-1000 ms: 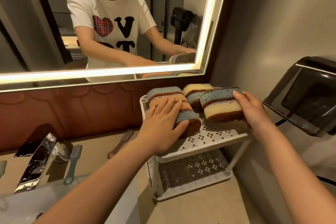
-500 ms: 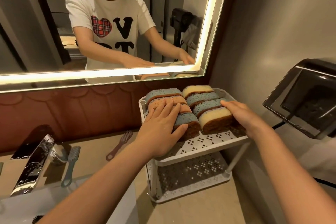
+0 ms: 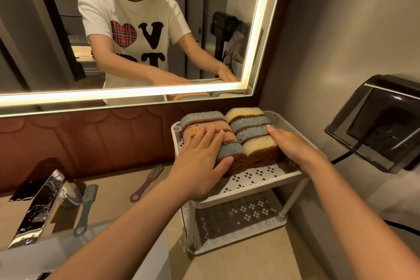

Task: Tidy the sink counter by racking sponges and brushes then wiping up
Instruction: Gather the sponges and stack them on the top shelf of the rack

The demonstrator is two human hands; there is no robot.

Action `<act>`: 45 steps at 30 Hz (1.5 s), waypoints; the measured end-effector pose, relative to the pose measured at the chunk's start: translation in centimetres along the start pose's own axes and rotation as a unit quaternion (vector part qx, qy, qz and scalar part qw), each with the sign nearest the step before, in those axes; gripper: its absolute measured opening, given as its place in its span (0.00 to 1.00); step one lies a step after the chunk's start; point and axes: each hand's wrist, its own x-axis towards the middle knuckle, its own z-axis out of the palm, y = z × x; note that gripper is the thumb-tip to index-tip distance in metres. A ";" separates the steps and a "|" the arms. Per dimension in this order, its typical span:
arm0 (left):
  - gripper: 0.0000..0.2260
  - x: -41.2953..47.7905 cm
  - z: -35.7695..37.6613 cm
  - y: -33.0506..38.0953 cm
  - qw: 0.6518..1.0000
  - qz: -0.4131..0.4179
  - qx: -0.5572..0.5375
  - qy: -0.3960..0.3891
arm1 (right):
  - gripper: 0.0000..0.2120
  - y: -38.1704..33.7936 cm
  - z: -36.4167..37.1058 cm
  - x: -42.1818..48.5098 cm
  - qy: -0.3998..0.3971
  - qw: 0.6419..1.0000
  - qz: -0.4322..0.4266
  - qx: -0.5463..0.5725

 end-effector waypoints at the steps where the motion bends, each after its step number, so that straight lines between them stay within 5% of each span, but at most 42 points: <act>1: 0.29 0.0 0.0 0.0 1.000 -0.001 0.002 -0.001 | 0.30 0.0 0.1 0.1 0.004 1.000 0.004 -0.022; 4: 0.29 0.1 -0.3 0.0 1.000 -0.003 0.012 -0.011 | 0.39 0.1 0.3 0.4 0.055 0.991 0.012 -0.124; 9: 0.28 0.5 -1.2 0.2 1.000 -0.001 0.009 -0.019 | 0.27 -0.7 0.6 -0.8 0.201 0.943 -0.087 -0.251; 17: 0.24 -0.8 -3.7 0.1 0.988 0.038 -0.144 0.031 | 0.14 -2.5 2.0 -2.8 0.242 0.916 -0.234 -0.217; 25: 0.14 -6.5 -6.6 -2.3 0.988 0.032 -0.141 0.049 | 0.09 -7.3 6.1 -6.8 0.154 0.912 -0.359 -0.128; 35: 0.14 -15.7 -4.4 -14.9 0.987 -0.107 -0.123 0.009 | 0.10 -11.4 19.8 -11.6 0.013 0.883 -0.452 -0.125; 45: 0.15 -29.0 -2.6 -24.9 0.949 -0.252 -0.192 -0.002 | 0.07 -13.3 34.5 -16.0 -0.127 0.868 -0.458 -0.145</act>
